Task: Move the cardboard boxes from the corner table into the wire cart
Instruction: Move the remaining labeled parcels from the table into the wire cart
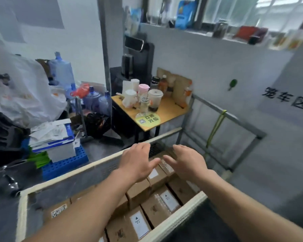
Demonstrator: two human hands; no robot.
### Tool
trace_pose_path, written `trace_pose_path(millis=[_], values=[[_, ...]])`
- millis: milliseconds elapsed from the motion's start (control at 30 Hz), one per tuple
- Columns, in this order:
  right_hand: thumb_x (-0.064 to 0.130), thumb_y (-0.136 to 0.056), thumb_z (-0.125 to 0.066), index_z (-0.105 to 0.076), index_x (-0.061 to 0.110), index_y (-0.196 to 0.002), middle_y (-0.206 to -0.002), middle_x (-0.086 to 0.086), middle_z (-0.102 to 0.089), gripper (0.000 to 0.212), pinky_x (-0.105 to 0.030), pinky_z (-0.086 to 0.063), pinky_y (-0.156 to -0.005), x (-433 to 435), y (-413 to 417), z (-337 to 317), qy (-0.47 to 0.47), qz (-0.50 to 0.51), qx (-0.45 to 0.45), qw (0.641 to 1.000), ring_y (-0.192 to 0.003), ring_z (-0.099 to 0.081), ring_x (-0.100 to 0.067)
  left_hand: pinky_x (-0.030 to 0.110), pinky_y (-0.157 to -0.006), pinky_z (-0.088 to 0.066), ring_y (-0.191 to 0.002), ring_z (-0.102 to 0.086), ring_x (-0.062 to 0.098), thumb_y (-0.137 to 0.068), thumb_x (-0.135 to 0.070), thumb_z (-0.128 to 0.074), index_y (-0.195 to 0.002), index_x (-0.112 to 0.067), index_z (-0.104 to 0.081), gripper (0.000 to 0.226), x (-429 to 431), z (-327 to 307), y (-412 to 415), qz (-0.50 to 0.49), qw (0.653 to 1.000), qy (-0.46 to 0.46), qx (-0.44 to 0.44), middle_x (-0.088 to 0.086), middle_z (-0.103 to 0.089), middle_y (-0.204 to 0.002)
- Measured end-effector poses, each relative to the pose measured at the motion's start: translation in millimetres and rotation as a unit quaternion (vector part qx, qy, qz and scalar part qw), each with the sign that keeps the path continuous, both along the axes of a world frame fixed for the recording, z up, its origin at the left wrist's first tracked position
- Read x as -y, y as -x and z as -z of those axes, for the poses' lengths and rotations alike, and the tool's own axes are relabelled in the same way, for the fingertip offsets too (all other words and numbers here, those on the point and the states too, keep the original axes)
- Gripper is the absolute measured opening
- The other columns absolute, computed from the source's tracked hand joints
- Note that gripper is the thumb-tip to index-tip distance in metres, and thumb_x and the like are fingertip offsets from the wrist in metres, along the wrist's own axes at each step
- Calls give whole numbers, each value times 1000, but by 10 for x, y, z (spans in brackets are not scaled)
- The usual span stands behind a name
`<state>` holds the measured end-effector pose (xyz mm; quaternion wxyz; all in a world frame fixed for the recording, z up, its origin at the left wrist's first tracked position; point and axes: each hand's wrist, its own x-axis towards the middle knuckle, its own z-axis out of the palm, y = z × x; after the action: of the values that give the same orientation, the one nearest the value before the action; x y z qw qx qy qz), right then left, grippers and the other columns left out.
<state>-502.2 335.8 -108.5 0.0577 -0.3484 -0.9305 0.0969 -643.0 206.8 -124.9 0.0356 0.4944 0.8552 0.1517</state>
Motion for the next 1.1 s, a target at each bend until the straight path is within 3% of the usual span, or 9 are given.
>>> trace_pose_path(millis=[100, 233, 300, 367, 567, 700, 867, 1000, 1100], values=[[72, -90, -45, -60, 22, -108, -115, 2, -66, 55, -34, -42, -75, -105, -407, -280, -19, 53, -9, 998, -111, -62, -23, 40, -102, -43, -129, -48, 21, -95, -68, -42, -142, -21, -45, 66, -273, -256, -220, 62, 998, -19, -16, -1, -53, -140], [71, -93, -46, -61, 23, -105, -116, -2, -67, 52, -36, -45, -76, -189, -1031, -532, -24, 130, -11, 991, -109, -62, -26, 42, -107, -41, -136, -45, 22, -96, -67, -41, -147, -19, -41, 70, -596, -538, -655, 142, 989, -33, -27, 3, -49, -148], [72, -93, -45, -64, 20, -114, -123, -4, -67, 59, -38, -49, -82, -232, -1365, -624, -24, 172, -14, 985, -112, -62, -27, 44, -108, -42, -138, -43, 22, -96, -66, -41, -150, -20, -38, 71, -754, -655, -927, 180, 983, -42, -24, 3, -46, -151], [73, -93, -46, -63, 17, -125, -127, -5, -67, 67, -39, -49, -87, -268, -1706, -707, -31, 215, -25, 976, -115, -61, -28, 45, -108, -42, -138, -44, 23, -96, -66, -42, -149, -21, -39, 70, -917, -755, -1215, 211, 976, -54, -24, 2, -47, -151], [74, -92, -43, -62, 14, -126, -127, -6, -67, 72, -40, -51, -88, -379, -2764, -863, -58, 314, -22, 947, -115, -62, -28, 44, -103, -43, -133, -49, 24, -94, -66, -46, -145, -19, -46, 69, -1414, -946, -2177, 289, 954, -75, -27, 3, -52, -146], [70, -94, -44, -63, 20, -122, -118, -4, -68, 61, -42, -53, -88, -495, -3487, -934, -70, 356, -23, 932, -105, -63, -25, 44, -104, -42, -135, -47, 24, -94, -67, -46, -149, -20, -43, 72, -1772, -1010, -2887, 332, 940, -75, -27, 2, -50, -148], [66, -94, -49, -66, 25, -117, -116, -1, -68, 50, -44, -52, -91, -674, -4404, -979, -67, 406, -36, 911, -108, -64, -26, 44, -103, -41, -133, -47, 26, -94, -66, -44, -146, -19, -44, 69, -2173, -1056, -3775, 383, 921, -58, -33, 4, -51, -146], [66, -94, -51, -61, 21, -126, -125, -3, -64, 56, -44, -51, -95, -757, -5044, -961, -55, 460, -33, 886, -115, -61, -25, 42, -96, -43, -129, -51, 27, -96, -64, -43, -144, -19, -45, 66, -2391, -1056, -4426, 412, 909, -55, -28, 4, -51, -145], [65, -95, -51, -62, 21, -120, -121, -2, -65, 51, -40, -52, -91, -778, -5461, -914, -53, 483, -33, 873, -108, -61, -21, 43, -98, -42, -130, -49, 28, -96, -63, -44, -144, -21, -44, 64, -2504, -1007, -4833, 433, 900, -41, -9, 5, -49, -146]])
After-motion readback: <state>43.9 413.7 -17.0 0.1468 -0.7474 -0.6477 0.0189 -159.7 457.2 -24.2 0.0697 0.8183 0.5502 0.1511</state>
